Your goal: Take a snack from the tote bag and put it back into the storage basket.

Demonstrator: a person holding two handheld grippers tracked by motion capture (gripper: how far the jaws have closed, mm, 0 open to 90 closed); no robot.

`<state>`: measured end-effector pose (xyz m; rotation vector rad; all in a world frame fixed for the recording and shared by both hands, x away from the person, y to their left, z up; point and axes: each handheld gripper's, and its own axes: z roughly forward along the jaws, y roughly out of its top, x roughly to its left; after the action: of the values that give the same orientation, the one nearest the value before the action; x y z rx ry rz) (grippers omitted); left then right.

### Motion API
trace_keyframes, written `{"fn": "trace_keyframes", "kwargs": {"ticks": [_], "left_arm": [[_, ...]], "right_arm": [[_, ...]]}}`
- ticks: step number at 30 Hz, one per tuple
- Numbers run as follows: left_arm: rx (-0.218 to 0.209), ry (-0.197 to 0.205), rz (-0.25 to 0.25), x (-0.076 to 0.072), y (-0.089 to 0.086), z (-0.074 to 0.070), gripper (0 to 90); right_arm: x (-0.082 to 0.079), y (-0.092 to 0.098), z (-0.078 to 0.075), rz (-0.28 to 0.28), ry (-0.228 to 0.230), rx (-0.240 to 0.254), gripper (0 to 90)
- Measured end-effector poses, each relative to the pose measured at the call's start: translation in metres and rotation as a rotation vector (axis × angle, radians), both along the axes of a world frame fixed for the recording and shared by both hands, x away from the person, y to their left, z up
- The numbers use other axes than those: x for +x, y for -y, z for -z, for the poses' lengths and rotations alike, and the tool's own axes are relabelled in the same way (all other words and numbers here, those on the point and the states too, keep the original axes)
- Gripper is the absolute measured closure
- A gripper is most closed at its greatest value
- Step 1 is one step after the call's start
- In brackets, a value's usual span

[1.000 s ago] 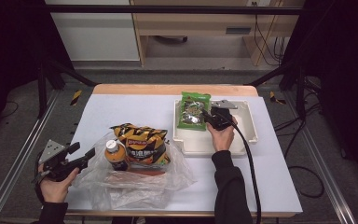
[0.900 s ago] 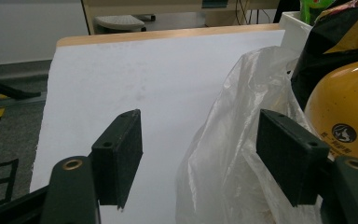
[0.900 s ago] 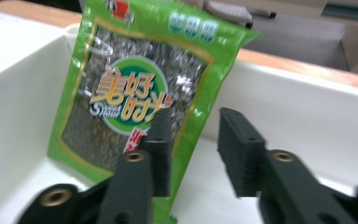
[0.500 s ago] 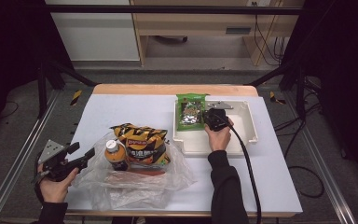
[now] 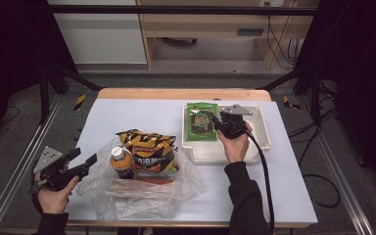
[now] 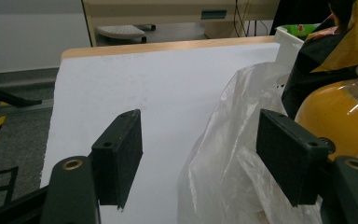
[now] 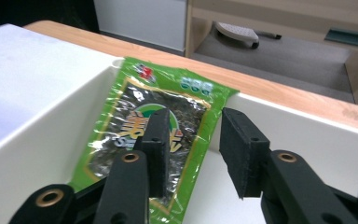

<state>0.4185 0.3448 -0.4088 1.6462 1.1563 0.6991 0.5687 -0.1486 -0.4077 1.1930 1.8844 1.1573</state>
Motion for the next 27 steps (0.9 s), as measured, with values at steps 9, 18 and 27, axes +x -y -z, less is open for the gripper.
{"fn": "trace_keyframes", "kwargs": {"ticks": [9,18,27], "left_arm": [[-0.012,0.026,0.014,-0.006,0.0,-0.01,31.3],[-0.027,0.056,0.052,-0.014,0.006,-0.022,31.2],[-0.023,0.073,0.106,-0.022,0.021,-0.031,31.2]], "right_arm": [[-0.034,-0.001,-0.025,-0.064,0.05,0.043,52.7],[-0.072,0.005,-0.033,-0.114,0.058,0.072,44.6],[-0.102,0.012,-0.026,-0.164,0.038,0.076,44.9]]}}
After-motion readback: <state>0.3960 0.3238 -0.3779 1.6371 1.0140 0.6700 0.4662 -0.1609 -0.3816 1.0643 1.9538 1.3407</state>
